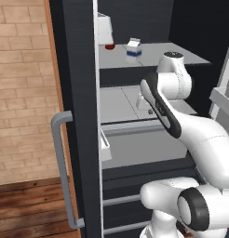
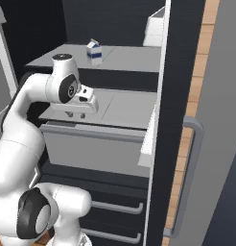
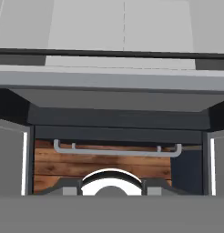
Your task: Take out the milk from the fridge and place it on the tray on the counter. Then take the sugar cube near the tray and place it in the tray.
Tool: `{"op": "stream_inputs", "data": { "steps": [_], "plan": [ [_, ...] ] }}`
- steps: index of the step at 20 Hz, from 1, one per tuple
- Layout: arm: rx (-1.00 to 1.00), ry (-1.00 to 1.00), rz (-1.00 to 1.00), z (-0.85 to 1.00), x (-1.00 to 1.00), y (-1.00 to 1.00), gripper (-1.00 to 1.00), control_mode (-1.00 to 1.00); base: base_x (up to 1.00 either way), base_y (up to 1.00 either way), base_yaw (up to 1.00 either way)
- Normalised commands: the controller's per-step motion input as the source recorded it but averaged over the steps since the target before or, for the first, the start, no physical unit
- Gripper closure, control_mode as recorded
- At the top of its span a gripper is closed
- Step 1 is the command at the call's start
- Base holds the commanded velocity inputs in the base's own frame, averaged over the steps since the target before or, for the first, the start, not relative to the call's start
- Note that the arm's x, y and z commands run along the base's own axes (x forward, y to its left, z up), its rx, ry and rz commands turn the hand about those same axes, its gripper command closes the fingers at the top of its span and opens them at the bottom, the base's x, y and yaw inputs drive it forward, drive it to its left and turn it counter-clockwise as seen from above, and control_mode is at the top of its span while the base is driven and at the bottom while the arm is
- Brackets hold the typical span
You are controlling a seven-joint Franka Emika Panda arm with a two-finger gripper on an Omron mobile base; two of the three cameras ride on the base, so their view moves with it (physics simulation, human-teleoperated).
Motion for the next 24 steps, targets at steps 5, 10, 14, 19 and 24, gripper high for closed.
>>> {"op": "stream_inputs", "data": {
  "steps": [5, 10, 14, 19, 24],
  "plan": [
    [0.0, -0.03, 0.0, 0.0, -0.43, 0.01, -1.0, -1.0, 0.0, 0.0, 0.0],
    [-0.01, -0.15, 0.05, 0.16, -0.51, -0.03, -1.0, -1.0, 0.0, 0.0, 0.0],
    [0.0, -0.35, 0.11, 0.66, -0.38, -0.12, -1.0, -1.0, 0.0, 0.0, 0.0],
    [0.0, -0.21, 0.05, 0.65, -0.07, -0.08, -1.0, -1.0, 0.0, 0.0, 0.0],
    [0.0, -0.13, 0.01, 0.54, 0.08, -0.01, -1.0, -1.0, 0.0, 0.0, 0.0]
  ]
}}
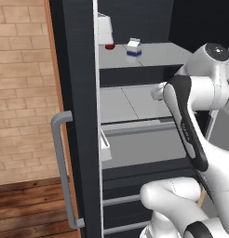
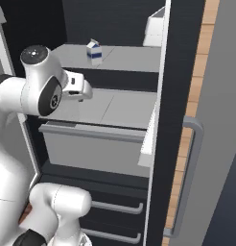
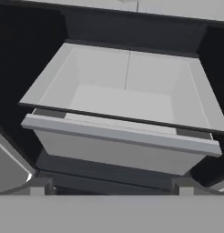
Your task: Take out the milk from the fridge and place it on the tray on the counter. Then take the sugar cube near the tray and place it in the tray.
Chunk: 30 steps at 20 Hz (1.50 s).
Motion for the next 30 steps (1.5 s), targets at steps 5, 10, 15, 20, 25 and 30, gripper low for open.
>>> {"op": "stream_inputs", "data": {
  "steps": [5, 10, 15, 20, 25, 30],
  "plan": [
    [0.0, -0.1, 0.02, 0.34, 0.34, -0.05, -1.0, -1.0, 0.0, 0.0, 0.0],
    [0.0, -0.05, 0.05, 0.24, 0.61, -0.06, -1.0, -1.0, 0.0, 0.0, 0.0],
    [0.0, -0.03, 0.07, 0.15, 0.59, -0.05, -1.0, -1.0, 0.0, 0.0, 0.0],
    [0.0, 0.0, 0.0, 0.32, 0.46, -0.01, -1.0, -1.0, 0.0, 0.0, 0.0],
    [0.0, -0.02, 0.0, 0.49, 0.29, 0.0, -1.0, -1.0, 0.0, 0.0, 0.0],
    [0.0, -0.15, 0.03, 0.28, 0.28, 0.0, -1.0, -1.0, 0.0, 0.0, 0.0]
  ]
}}
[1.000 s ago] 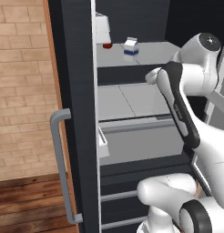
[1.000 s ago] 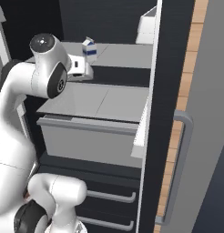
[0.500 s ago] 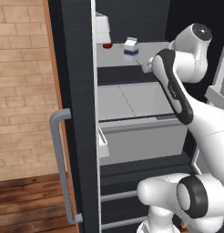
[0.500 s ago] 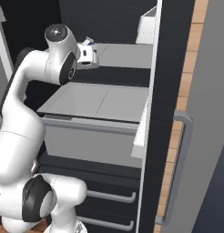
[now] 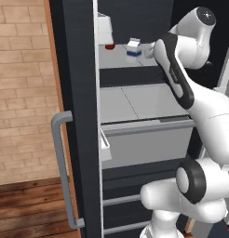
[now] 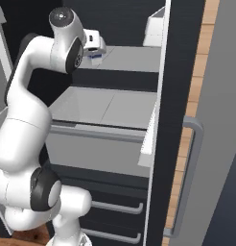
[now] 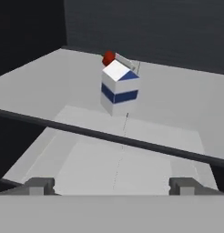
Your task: Take out the milk from the fridge and place it on the tray on the counter. Then take the sugar cube near the tray and place it in the tray.
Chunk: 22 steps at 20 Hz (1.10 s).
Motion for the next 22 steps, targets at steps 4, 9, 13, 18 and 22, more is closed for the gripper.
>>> {"op": "stream_inputs", "data": {
  "steps": [4, 9, 13, 18, 22],
  "plan": [
    [0.0, -0.11, 0.01, 0.0, 0.38, 0.0, -1.0, -1.0, 0.0, 0.0, 0.0],
    [0.01, -0.05, 0.0, -0.02, 0.44, 0.0, -1.0, -1.0, 0.0, 0.0, 0.0],
    [0.0, 0.1, 0.01, 0.0, 0.51, 0.0, -1.0, -1.0, 0.0, 0.0, 0.0],
    [0.03, 0.05, 0.11, 0.0, 0.43, -0.01, -1.0, -1.0, 0.0, 0.0, 0.0],
    [0.04, 0.0, 0.14, 0.0, 0.36, -0.06, -1.0, -1.0, 0.0, 0.0, 0.0]
  ]
}}
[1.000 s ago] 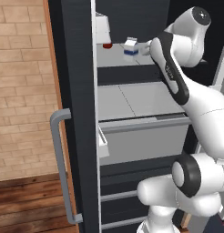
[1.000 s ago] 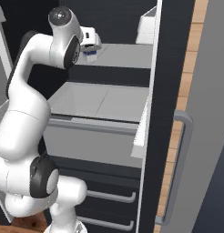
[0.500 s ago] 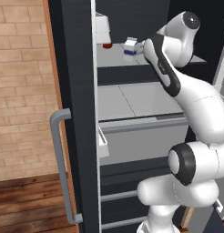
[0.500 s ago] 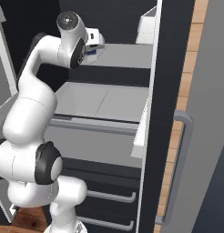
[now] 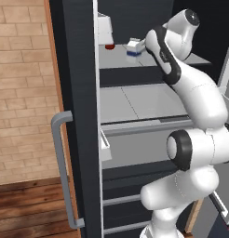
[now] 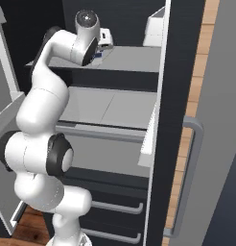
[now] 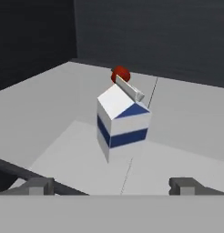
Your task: Take out the milk from the fridge and place it on the tray on the counter. Then take the sugar cube near the tray and place it in the tray.
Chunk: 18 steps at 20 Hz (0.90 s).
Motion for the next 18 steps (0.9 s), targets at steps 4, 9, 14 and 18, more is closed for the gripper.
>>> {"op": "stream_inputs", "data": {
  "steps": [4, 9, 14, 18],
  "plan": [
    [0.02, 0.0, 0.12, 0.0, 0.31, -0.08, -1.0, -1.0, 0.0, 0.0, 0.0],
    [0.0, 0.01, 0.08, 0.0, 0.34, 0.0, -1.0, -1.0, 0.0, 0.0, 0.0],
    [0.0, 0.0, 0.06, 0.0, 0.16, 0.0, -1.0, -1.0, 0.0, 0.0, 0.0],
    [0.0, 0.0, 0.05, 0.0, 0.18, 0.0, -1.0, -1.0, 0.0, 0.0, 0.0]
  ]
}}
